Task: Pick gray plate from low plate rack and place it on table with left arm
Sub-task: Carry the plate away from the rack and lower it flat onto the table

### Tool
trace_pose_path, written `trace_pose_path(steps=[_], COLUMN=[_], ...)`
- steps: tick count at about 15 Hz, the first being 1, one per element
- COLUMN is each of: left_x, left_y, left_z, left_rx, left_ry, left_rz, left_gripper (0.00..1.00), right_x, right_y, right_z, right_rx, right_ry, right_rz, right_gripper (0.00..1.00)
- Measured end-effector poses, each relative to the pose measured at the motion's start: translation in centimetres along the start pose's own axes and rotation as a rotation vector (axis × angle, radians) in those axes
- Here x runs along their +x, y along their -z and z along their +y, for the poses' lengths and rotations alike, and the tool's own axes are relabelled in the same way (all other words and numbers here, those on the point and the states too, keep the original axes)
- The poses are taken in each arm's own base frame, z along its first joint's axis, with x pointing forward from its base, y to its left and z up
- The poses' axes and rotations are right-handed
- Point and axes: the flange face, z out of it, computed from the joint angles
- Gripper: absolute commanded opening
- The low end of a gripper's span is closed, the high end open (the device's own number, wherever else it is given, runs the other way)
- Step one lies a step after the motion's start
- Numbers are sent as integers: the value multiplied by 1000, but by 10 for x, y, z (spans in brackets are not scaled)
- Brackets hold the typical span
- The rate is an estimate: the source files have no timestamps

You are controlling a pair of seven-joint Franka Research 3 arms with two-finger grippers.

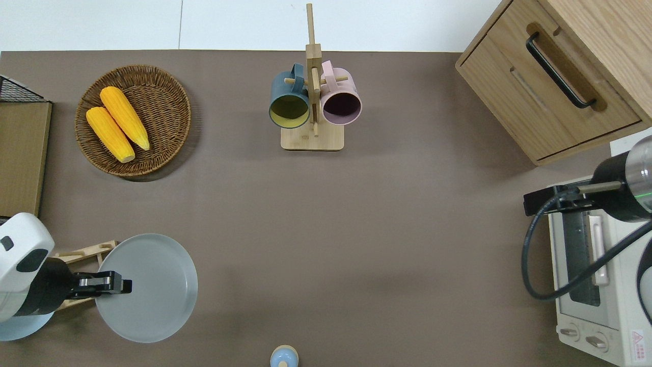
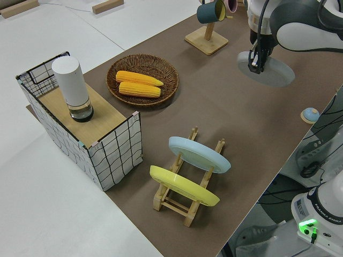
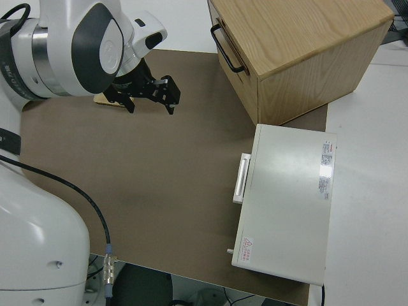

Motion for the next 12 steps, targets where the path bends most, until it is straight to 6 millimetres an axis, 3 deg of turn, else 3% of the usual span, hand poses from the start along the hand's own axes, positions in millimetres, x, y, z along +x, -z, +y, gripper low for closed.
trace_pose_path(steps=[4,9,12], left_x=[2,8,11], left_y=[-27,-77,-112], left_z=[-16,-55,-66], left_rx=[-71,-144,-151], left_ry=[-39,-111,-110], left_rz=[-21,-19,8], left_gripper=[0,0,0], right_x=[0,0,0], right_y=[0,0,0], right_z=[0,0,0], right_rx=[0,0,0], right_ry=[0,0,0], right_rz=[0,0,0], right_gripper=[990,987,987])
